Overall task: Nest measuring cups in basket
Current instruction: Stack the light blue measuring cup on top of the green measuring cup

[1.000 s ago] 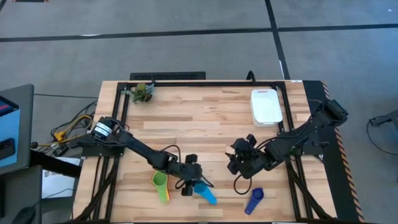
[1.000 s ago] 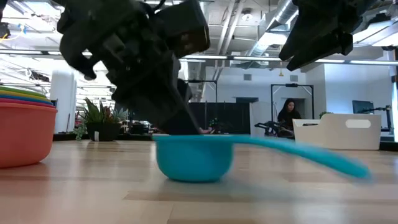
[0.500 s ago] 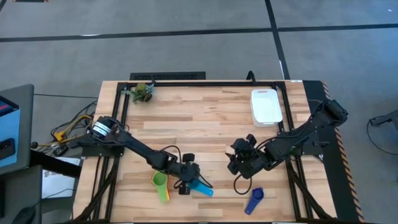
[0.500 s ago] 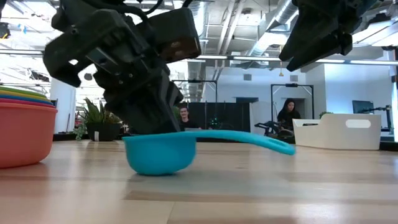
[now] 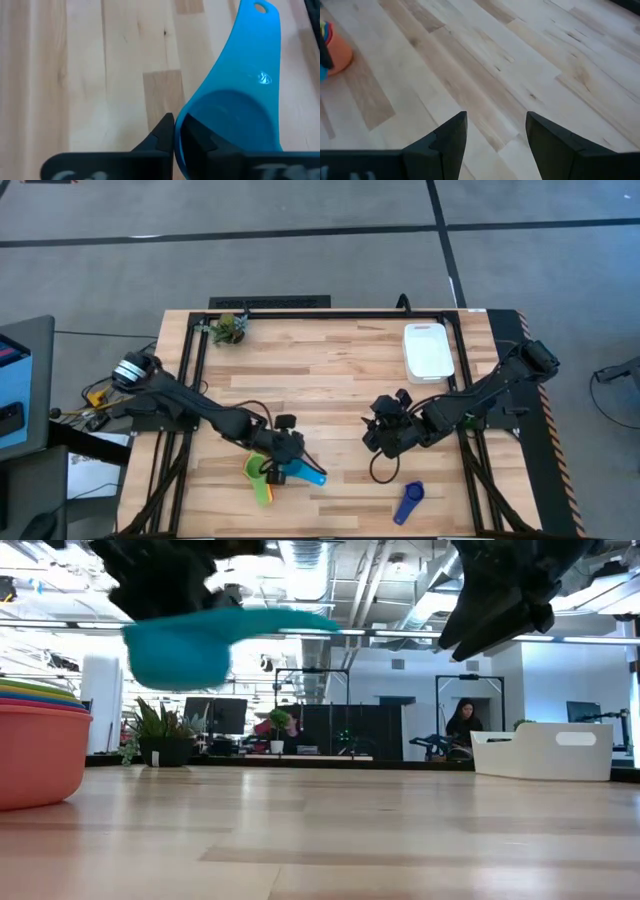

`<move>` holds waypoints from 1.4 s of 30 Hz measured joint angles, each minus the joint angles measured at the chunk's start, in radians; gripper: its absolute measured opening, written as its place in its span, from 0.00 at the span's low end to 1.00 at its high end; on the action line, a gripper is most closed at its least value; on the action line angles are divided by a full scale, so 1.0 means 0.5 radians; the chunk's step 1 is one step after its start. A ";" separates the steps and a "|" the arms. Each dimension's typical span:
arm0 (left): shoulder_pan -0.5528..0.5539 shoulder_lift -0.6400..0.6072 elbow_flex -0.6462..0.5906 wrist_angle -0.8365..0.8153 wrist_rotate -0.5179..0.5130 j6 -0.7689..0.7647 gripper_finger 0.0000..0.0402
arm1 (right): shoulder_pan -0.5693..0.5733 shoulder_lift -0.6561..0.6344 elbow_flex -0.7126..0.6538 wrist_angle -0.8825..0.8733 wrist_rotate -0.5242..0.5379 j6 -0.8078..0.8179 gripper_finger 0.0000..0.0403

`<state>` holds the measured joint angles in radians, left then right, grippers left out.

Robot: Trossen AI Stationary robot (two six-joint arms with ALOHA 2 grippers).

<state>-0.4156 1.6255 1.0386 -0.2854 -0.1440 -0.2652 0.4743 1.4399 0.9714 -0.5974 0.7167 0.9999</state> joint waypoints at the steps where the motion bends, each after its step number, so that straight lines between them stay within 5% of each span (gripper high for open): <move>1: -0.003 -0.034 0.000 -0.050 0.000 0.016 0.02 | -0.008 0.000 0.000 0.007 0.000 -0.011 0.56; 8: -0.008 -0.229 0.000 -0.406 0.025 0.039 0.01 | -0.052 0.000 0.000 0.020 -0.014 -0.025 0.56; 17: -0.090 -0.406 0.000 -0.802 0.211 0.420 0.01 | -0.052 0.000 0.000 0.028 -0.016 -0.017 0.56; 35: -0.226 -0.335 -0.001 -0.817 0.296 1.232 0.09 | -0.052 0.000 0.000 0.149 -0.034 -0.001 0.56; 42: -0.214 -0.335 -0.001 -0.787 0.310 1.273 0.10 | -0.064 0.000 0.000 0.168 -0.039 0.027 0.56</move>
<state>-0.5228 1.4582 1.0382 -0.6788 0.0112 0.3714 0.4423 1.4399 0.9714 -0.5132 0.6972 1.0135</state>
